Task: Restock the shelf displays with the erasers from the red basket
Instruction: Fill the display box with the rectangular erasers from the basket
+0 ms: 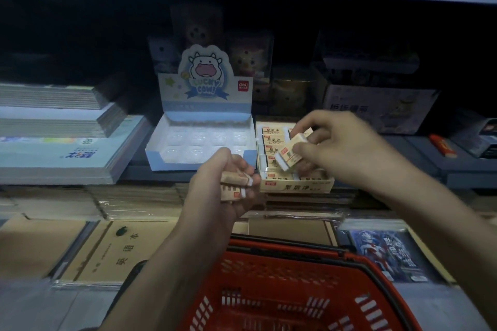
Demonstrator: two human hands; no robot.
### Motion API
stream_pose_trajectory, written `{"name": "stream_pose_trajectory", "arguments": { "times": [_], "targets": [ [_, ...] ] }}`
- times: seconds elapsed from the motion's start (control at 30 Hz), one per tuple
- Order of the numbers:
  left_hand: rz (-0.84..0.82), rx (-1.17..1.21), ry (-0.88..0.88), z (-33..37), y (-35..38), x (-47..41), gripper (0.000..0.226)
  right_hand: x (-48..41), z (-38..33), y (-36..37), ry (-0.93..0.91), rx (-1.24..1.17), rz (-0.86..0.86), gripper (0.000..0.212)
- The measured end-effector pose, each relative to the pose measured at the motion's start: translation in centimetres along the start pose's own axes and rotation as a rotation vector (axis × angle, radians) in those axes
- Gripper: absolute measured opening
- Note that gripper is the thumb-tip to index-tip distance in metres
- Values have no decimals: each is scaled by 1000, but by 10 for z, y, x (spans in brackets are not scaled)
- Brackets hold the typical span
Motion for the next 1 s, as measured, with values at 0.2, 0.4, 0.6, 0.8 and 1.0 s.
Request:
{"name": "stream_pose_trajectory", "arguments": {
  "times": [0.2,0.4,0.6,0.8,1.0],
  "targets": [
    [126,-217,-35,-12,-5,-2,15,-8,12,16,47,236,64,15],
    [107,-115,-131,-19,2,0,16,-5,16,29,59,400,70,27],
    [102,-35,-181,-21,1,0,15,-1,14,29,55,420,85,14],
    [161,18,-144,-12,-1,4,18,4,11,26,5,451,75,10],
    [106,-57,46,9,2,4,34,2,9,17,-48,326,89,12]
  ]
}}
Point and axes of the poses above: each hand's wrist, its own x-axis away from the middle knuckle, its own y-axis out of the palm, z = x × y, the point moved 4 cm from there along -x, towards the middle knuckle, and after that the axes turned 10 degrees about y, right-handed, at the moved point
